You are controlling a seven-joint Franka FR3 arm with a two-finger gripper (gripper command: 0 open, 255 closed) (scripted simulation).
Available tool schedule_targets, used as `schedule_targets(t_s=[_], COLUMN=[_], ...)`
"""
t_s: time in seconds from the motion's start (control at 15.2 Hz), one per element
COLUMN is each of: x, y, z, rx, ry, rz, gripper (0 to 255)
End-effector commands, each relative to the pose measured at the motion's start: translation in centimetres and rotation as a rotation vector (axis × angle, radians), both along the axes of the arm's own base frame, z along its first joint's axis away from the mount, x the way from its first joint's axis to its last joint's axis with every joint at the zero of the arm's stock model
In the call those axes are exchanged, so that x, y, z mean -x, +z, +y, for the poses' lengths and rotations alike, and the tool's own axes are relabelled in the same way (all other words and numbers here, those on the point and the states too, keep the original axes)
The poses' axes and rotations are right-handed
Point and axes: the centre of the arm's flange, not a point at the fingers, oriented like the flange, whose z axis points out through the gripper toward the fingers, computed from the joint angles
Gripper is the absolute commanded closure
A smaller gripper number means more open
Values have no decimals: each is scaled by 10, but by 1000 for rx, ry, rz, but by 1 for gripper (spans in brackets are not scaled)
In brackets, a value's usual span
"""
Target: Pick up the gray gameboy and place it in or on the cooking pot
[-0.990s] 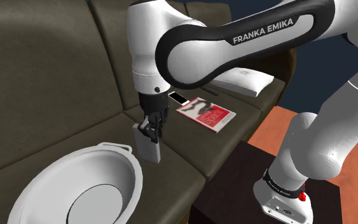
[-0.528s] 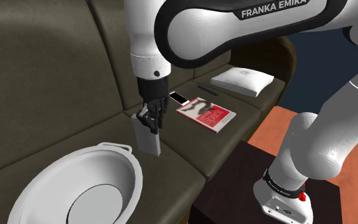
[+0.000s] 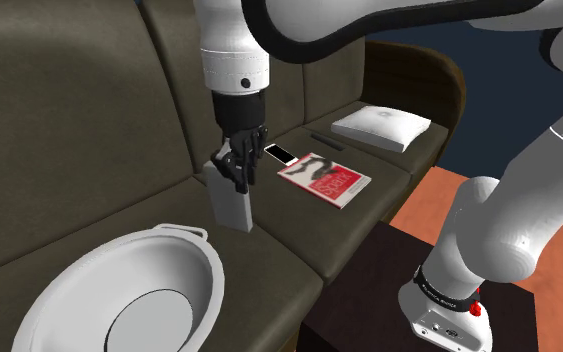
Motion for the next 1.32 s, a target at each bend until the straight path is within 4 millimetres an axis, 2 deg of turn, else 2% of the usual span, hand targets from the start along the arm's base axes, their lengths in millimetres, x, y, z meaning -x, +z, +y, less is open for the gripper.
schedule_targets(t_s=[0.0, 1.06, 1.25], x=[0, -55, -55], y=[9, 56, 40], z=[0, 198, 198], rx=[0, 0, 0], ry=[0, 0, 0], rz=[0, 0, 0], gripper=[255, 255, 255])
